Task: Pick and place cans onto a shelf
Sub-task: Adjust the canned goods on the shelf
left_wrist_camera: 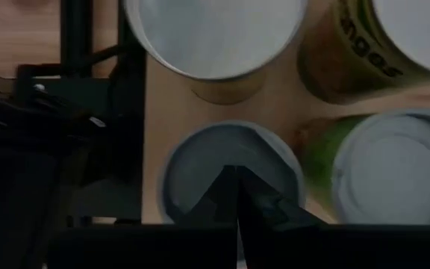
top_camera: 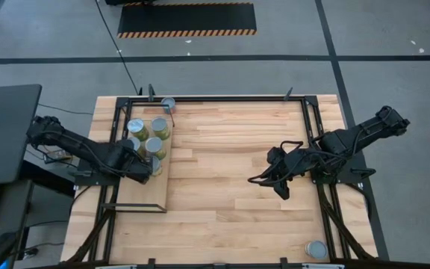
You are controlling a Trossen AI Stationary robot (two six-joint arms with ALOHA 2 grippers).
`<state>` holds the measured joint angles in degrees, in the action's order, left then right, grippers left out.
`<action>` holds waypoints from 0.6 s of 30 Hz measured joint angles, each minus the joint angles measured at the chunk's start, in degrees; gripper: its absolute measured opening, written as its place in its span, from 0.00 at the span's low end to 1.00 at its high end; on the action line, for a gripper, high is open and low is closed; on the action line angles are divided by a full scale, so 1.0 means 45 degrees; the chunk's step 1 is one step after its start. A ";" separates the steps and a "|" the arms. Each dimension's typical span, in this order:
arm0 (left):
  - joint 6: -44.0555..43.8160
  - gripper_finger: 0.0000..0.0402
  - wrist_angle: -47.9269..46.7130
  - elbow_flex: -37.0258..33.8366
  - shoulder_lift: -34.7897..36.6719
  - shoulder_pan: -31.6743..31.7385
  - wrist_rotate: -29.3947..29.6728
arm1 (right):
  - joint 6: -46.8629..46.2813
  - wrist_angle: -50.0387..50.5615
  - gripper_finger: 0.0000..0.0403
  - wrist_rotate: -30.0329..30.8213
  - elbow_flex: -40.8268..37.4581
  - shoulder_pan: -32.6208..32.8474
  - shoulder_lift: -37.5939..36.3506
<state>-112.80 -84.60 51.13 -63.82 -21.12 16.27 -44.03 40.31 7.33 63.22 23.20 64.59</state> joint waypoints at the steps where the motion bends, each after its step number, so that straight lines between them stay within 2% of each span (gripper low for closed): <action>1: 0.0127 0.01 0.0035 0.0000 -0.0059 0.0000 -0.0009 | 0.0000 -0.0017 0.38 0.0000 0.0000 0.0000 0.0001; 8: 0.0362 0.01 0.0206 -0.0626 -0.0179 -0.0029 -0.0167 | -0.0318 -0.0153 0.38 0.0005 0.0000 0.0017 0.0003; 18: 0.0353 0.01 0.0239 -0.0643 0.0001 -0.0228 -0.0067 | -0.0282 -0.0175 0.38 0.0010 0.0000 0.0092 0.0000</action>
<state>-111.22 -83.53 48.24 -63.81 -22.15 15.97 -45.30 39.52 7.38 63.22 23.62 64.59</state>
